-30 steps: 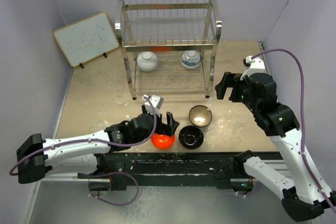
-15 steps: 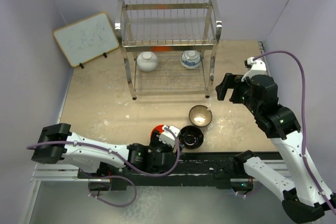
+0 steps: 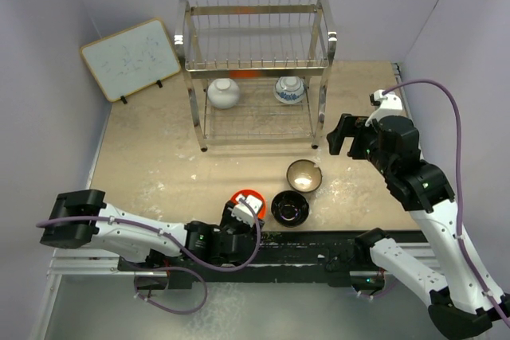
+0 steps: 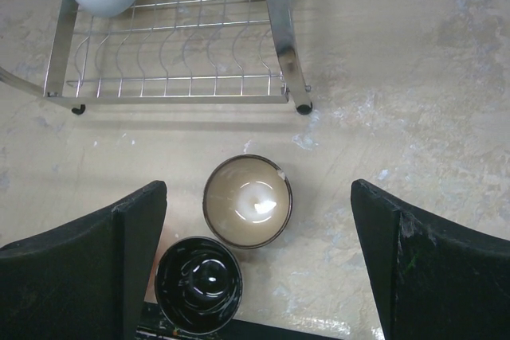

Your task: Load the bowls into the dish rack

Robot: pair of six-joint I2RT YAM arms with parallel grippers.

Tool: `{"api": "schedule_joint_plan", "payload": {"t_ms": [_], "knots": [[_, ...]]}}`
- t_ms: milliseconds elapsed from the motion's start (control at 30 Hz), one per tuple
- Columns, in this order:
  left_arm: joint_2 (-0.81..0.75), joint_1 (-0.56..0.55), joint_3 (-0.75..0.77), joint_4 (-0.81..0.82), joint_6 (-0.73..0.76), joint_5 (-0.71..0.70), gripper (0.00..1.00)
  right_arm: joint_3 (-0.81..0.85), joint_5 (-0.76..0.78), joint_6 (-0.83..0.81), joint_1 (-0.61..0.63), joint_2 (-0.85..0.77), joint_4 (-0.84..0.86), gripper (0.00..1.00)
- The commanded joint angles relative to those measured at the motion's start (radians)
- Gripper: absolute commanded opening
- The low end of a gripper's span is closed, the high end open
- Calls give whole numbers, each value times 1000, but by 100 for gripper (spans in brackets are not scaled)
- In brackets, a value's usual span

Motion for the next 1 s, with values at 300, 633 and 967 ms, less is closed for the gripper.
{"api": "schedule_joint_plan", "payload": {"t_ms": [300,633,967], "knots": [[30,100,-8,197,233,179,72,-12,-10,13,-5,-5,27,98],[53,195,-35,280,285,251,71,-20,-10,12,-5,-8,28,98],[121,202,-67,314,242,283,59,-24,-8,13,-5,-8,34,98]]}}
